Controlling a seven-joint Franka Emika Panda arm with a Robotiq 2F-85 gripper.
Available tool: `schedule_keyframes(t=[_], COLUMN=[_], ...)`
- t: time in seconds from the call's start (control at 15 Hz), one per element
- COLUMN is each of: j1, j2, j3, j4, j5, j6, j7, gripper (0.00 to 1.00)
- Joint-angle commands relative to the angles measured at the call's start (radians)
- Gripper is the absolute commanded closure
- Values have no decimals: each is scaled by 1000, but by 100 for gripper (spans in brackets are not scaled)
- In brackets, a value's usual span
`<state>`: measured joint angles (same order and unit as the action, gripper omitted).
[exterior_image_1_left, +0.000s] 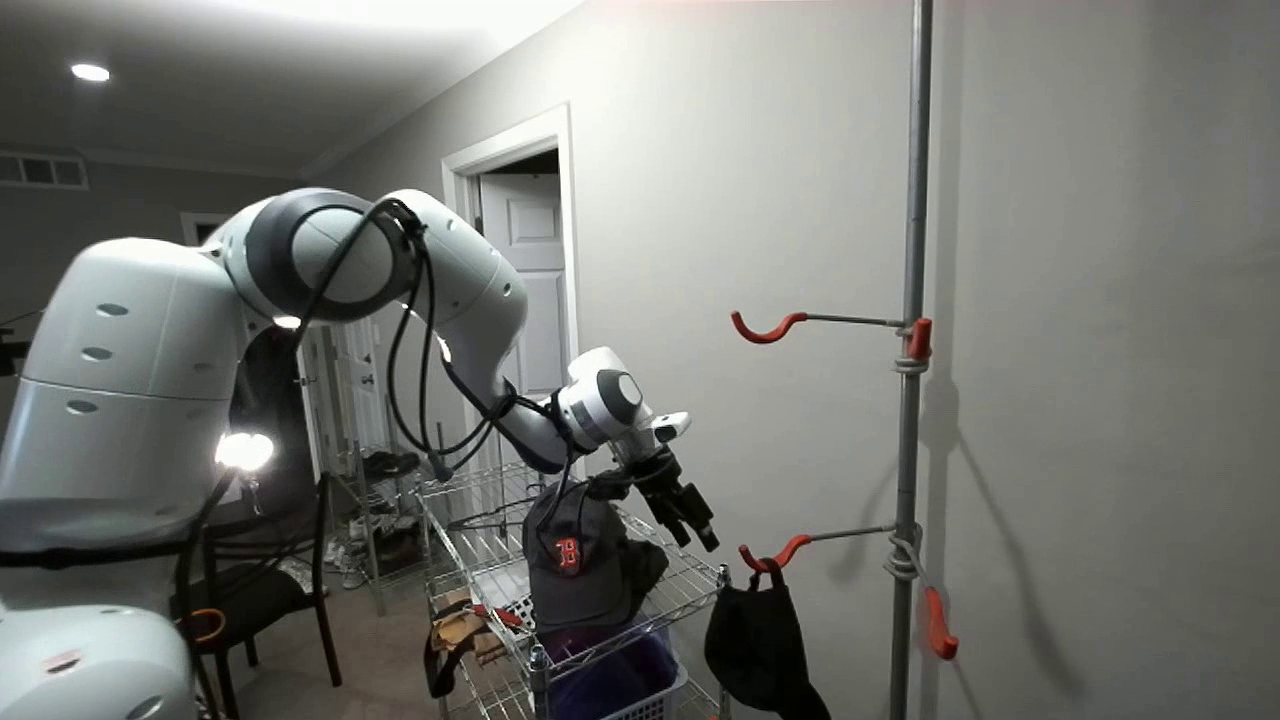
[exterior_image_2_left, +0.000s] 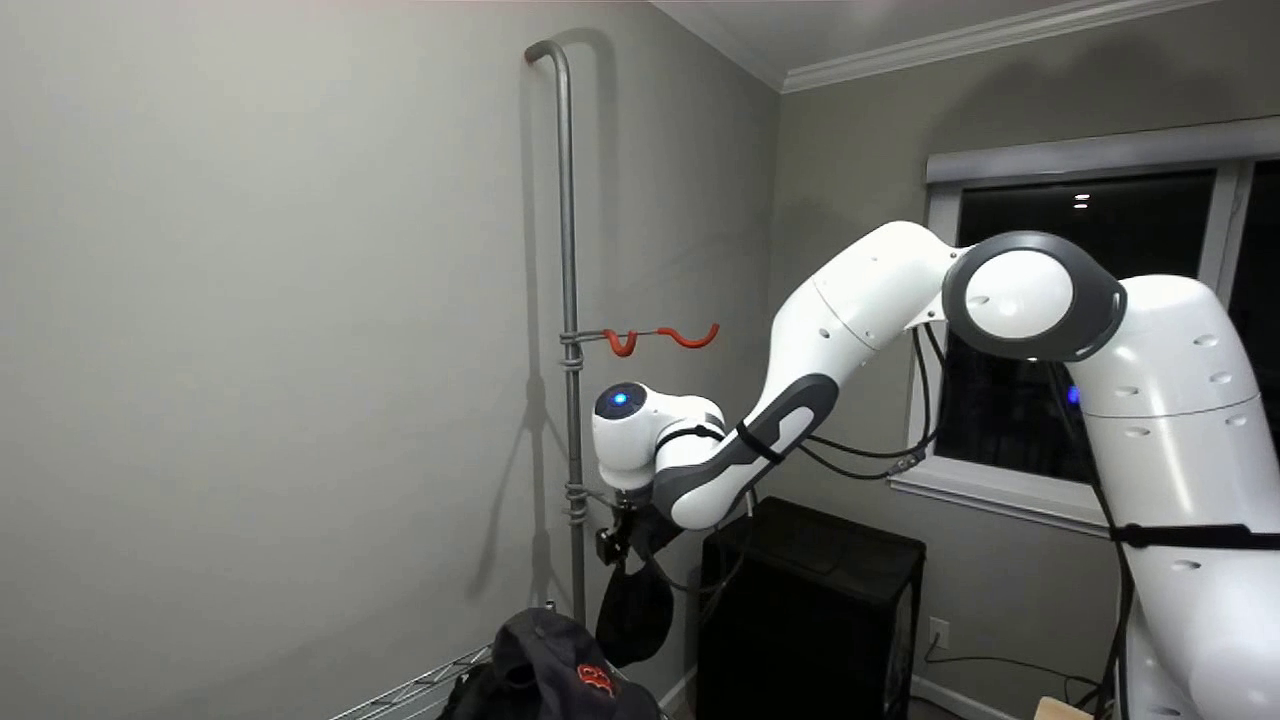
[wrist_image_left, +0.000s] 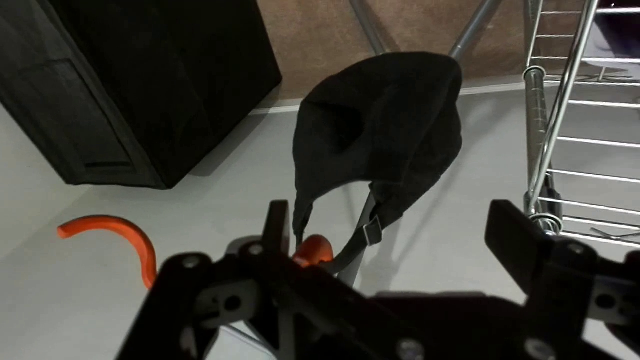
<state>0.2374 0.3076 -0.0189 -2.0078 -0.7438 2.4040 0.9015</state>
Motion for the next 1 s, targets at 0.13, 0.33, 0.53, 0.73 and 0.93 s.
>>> schedule_keyframes(t=[0.13,0.33,0.53,0.73,0.93], j1=[-74,-85,-86,-79,-79], j2=[-62,-34,-12,-17,-17], j3=[-25,-41,-41,-34,-34], j4=[-149,-138,-110,-110,-110], j5=[-21,-56,-107,-88,-88], j6=[125,136,166,136,136], j7=[-15,-25,-60,-35,-35], gripper=[0,0,0,0,0])
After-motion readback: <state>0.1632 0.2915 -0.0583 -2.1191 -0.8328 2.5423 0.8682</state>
